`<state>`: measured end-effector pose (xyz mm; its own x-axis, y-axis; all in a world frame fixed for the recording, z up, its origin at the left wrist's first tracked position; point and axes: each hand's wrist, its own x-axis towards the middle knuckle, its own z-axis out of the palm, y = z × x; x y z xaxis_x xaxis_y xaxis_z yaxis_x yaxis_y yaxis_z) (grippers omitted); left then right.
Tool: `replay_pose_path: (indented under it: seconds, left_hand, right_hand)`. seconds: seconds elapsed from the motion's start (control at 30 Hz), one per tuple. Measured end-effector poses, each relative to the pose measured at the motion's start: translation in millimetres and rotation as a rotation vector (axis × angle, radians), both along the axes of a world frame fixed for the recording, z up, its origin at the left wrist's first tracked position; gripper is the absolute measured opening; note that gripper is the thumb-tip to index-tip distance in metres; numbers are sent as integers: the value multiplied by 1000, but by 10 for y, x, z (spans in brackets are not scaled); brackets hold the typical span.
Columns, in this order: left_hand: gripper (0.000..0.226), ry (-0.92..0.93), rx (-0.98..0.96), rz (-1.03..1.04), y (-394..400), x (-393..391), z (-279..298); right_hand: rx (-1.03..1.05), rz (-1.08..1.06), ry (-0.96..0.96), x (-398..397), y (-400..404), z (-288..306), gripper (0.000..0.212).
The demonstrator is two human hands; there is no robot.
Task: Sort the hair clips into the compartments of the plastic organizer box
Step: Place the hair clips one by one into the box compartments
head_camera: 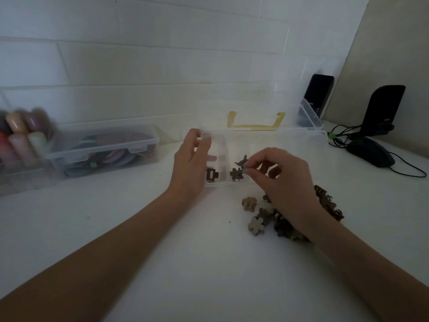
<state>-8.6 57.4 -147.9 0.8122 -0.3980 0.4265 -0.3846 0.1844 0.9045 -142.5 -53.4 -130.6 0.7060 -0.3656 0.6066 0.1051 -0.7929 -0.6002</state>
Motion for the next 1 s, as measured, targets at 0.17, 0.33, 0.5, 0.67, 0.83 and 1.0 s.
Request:
replay_pose_path:
  seconds: [0.17,0.33,0.5,0.67,0.83,1.0]
  left_hand:
    - [13,16,0,-11,2,11,-4]
    - [18,14,7,25,9,14,0]
    - [24,26,-1,67,18,44,-9]
    - [23,36,15,67,11,43,6]
    - [20,40,22,57,18,29,3]
    - [17,47,6,30,30,20,11]
  right_hand:
    - [-369,-21,96,76,36,-36,22]
    - [-238,92,257,-179,-120,237,20]
    - [-312,168,521,-268,-245,307,15]
    - [-345,199,713,-200,-202,187,26]
    - [-316,242,641,-190,-192,173,15]
    - [-277,221,423,-180,-113,188,19]
